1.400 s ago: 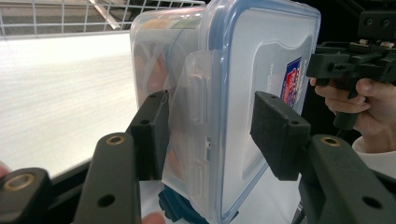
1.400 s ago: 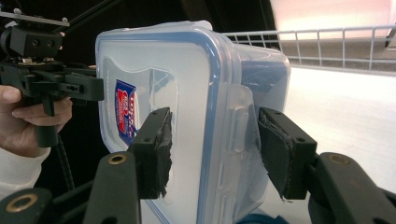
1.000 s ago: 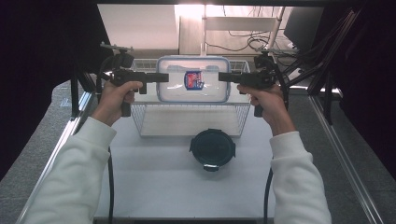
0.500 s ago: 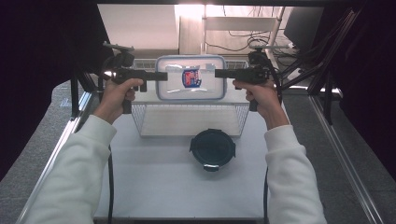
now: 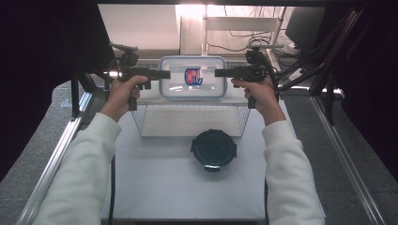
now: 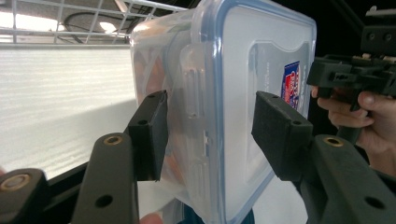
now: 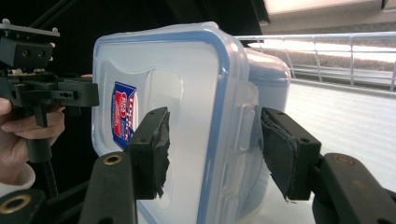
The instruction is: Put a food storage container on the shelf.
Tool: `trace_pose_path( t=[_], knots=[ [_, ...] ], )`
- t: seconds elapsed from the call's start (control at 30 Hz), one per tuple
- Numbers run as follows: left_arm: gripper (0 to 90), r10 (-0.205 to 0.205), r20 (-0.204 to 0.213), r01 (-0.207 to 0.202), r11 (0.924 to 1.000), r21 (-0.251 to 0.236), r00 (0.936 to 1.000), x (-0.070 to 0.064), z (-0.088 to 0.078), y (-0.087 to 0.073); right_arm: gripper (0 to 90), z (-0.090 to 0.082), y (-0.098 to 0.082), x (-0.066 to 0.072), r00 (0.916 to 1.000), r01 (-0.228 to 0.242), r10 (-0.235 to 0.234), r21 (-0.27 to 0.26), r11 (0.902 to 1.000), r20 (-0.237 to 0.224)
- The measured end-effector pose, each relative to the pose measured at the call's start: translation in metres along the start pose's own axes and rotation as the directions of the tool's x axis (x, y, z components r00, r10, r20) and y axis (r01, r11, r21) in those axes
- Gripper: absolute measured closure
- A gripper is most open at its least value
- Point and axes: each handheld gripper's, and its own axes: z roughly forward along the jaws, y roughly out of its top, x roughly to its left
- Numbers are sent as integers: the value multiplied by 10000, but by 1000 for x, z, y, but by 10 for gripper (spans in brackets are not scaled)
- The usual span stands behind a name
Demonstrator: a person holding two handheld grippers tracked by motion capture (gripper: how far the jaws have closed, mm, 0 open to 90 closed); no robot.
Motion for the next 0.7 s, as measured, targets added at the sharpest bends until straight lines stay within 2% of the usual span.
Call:
trace_pose_path(
  t=[0.03,0.1,0.27,0.3,0.47,0.53,0.6,0.63,0.67,0.7],
  knots=[
    [466,0,0,0,10000,0,10000,0,0,0,428,1,1,0,10000,-49,49,28,10000,40],
    [465,-246,70,246,9997,-49,9997,4,2,1,427,2,2,-1,9998,-146,146,73,9999,95],
    [461,-788,151,791,9966,-213,9968,12,9,5,410,9,7,-6,9955,-904,896,285,9955,298],
    [461,-788,151,791,9966,-213,9968,12,9,5,407,10,7,-7,9938,-1068,1058,297,9938,336],
    [456,-1158,207,1163,9929,-247,9931,17,13,7,390,15,10,-9,9896,-1356,1338,332,9902,529],
    [449,-1377,215,1383,9900,-284,9902,20,15,8,385,18,12,-10,9835,-1706,1678,381,9846,669],
    [448,-1460,208,1466,9887,-313,9891,21,16,8,381,18,12,-10,9819,-1780,1749,394,9832,721],
    [446,-1510,197,1516,9879,-339,9883,21,17,8,375,19,13,-10,9795,-1883,1845,408,9813,810],
    [437,-1605,129,1609,9862,-386,9870,22,20,8,362,21,13,-10,9732,-2124,2077,391,9764,984],
    [432,-1605,129,1609,9862,-386,9870,22,20,8,362,21,13,-10,9732,-2124,2077,391,9764,984]
  ],
)
